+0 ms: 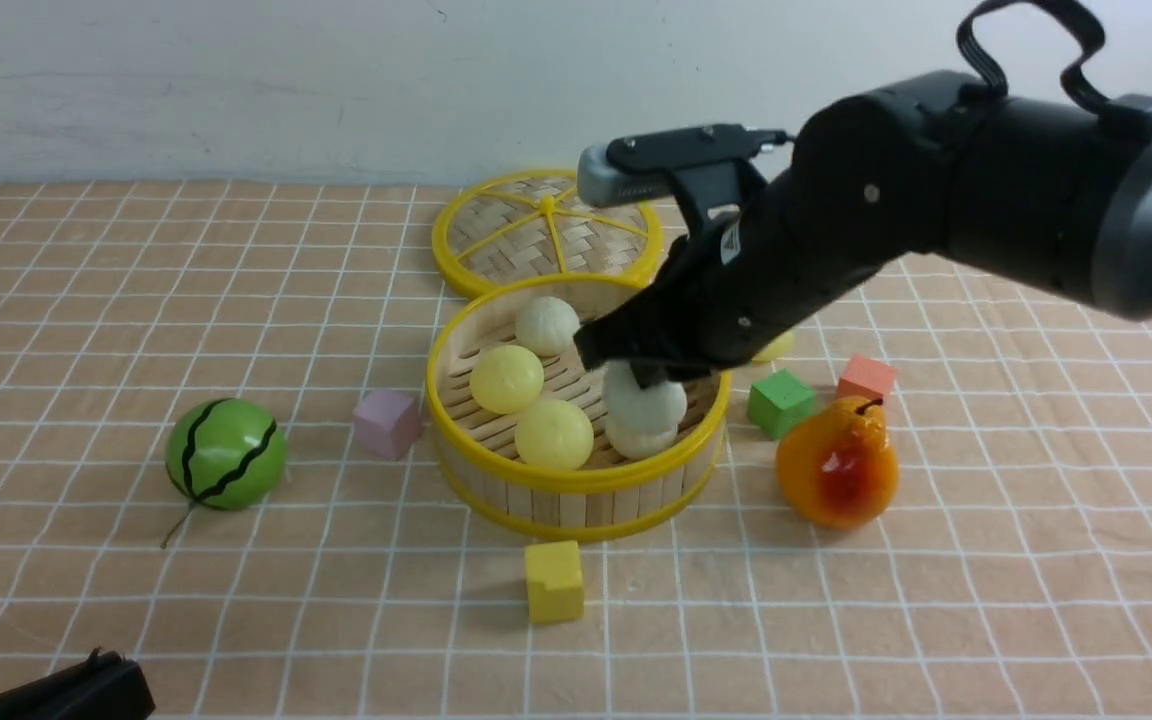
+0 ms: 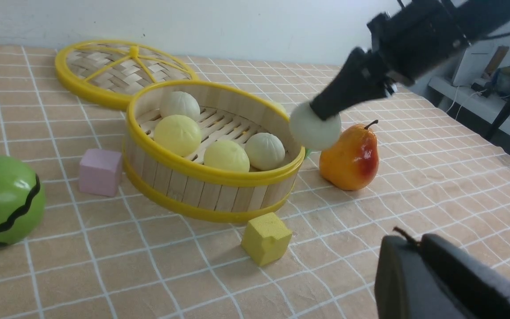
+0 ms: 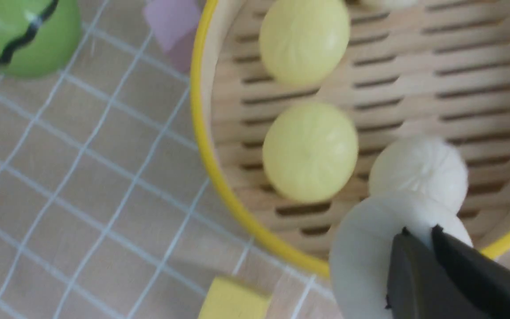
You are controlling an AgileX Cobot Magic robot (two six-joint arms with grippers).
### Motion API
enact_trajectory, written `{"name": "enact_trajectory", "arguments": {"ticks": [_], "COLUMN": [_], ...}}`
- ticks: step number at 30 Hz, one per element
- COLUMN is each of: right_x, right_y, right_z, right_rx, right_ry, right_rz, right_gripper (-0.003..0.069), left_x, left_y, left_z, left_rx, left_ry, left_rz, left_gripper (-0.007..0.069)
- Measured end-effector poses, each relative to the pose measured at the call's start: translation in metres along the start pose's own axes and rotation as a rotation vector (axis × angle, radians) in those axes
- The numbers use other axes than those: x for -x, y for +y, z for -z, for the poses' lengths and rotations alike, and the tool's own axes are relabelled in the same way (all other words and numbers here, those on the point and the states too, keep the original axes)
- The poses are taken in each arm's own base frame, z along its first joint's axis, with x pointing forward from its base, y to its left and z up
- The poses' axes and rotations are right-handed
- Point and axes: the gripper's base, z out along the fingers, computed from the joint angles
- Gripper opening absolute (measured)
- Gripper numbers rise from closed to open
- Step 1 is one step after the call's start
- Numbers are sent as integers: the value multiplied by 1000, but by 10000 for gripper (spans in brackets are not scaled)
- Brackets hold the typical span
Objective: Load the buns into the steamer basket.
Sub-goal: Use the right arm to put the steamed stuffed bun into the steamer
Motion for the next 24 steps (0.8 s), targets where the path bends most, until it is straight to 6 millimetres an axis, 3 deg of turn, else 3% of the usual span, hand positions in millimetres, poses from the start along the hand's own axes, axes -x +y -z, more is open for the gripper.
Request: {"name": "enact_trajectory", "arguments": {"ticks": [4,5,11,17,20,24], "right_x": [17,19,22,25,24,25], "right_y": [-14,-20,-33,-36,-36,-36], "right_z": [-29,-51,-102,-120,-121,-121], "right_rx": [-18,-26,-40,-40,-40,-40], "right_ry": [-55,-58,-75,-133,-135,-133], "right_rz": [-13,-20,-31,-32,-33,-33], "right_gripper": [14,14,26,74,136,275], "left_x": [0,0,0,0,0,0], "left_y": [0,0,0,0,0,0], "left_z": [0,0,0,0,0,0], "left_rx": [0,0,0,0,0,0], "left_ry": [0,0,0,0,0,0], "left_rz": [0,0,0,0,1,1], "left_gripper": [39,39,39,44,49,55]}}
